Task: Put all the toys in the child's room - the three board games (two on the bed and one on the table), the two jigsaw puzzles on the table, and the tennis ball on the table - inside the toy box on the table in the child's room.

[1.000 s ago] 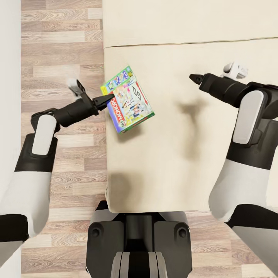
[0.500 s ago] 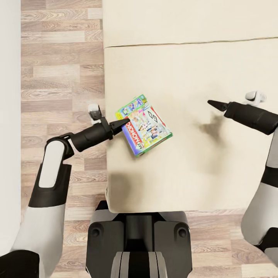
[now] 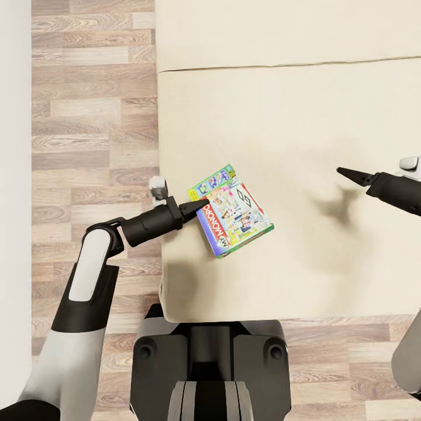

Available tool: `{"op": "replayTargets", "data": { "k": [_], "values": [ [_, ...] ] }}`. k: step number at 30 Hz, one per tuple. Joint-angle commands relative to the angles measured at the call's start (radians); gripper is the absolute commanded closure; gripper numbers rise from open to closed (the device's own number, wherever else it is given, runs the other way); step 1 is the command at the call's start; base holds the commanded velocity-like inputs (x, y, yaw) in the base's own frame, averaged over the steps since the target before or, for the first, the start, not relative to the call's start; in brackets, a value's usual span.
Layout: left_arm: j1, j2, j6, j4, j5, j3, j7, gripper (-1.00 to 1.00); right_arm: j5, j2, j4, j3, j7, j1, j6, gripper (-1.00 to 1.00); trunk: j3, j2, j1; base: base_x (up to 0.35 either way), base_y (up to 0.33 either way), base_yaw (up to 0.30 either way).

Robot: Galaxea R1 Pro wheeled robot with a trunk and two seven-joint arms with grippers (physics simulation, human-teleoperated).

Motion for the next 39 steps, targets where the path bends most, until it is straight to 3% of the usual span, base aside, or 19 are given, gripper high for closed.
{"op": "replayTargets", "data": {
  "k": [1,11,24,28,39],
  "values": [
    [0.0,-0.001,0.003,0.0,-0.009,0.001,-0.009,1.0,0.004,0.0,0.0,-0.001,0.007,0.0,0.004,-1.0,0.0,0.0,0.0,0.0,-0.017,0.0],
    [0.026,0.003,0.004,-0.001,-0.005,0.001,-0.042,1.0,0.004,-0.01,-0.001,-0.011,0.027,0.035,0.004,-1.0,0.0,0.0,0.0,0.0,-0.007,0.0],
    [0.016,-0.001,0.004,-0.002,-0.003,0.0,-0.089,1.0,0.004,-0.011,0.0,-0.03,0.108,0.12,0.004,-1.0,0.04,0.091,-0.05,0.0,-0.001,0.0],
    [0.001,0.007,0.005,-0.002,-0.003,0.001,-0.111,1.0,0.004,-0.004,0.0,-0.039,0.121,0.166,0.004,-1.0,0.053,0.119,-0.065,0.0,0.0,0.0],
    [-0.009,0.062,0.007,-0.002,-0.003,0.018,-0.202,1.0,0.005,0.015,0.0,-0.046,0.132,0.305,0.004,-1.0,0.095,0.196,-0.107,0.0,0.0,0.0]
  ]
}}
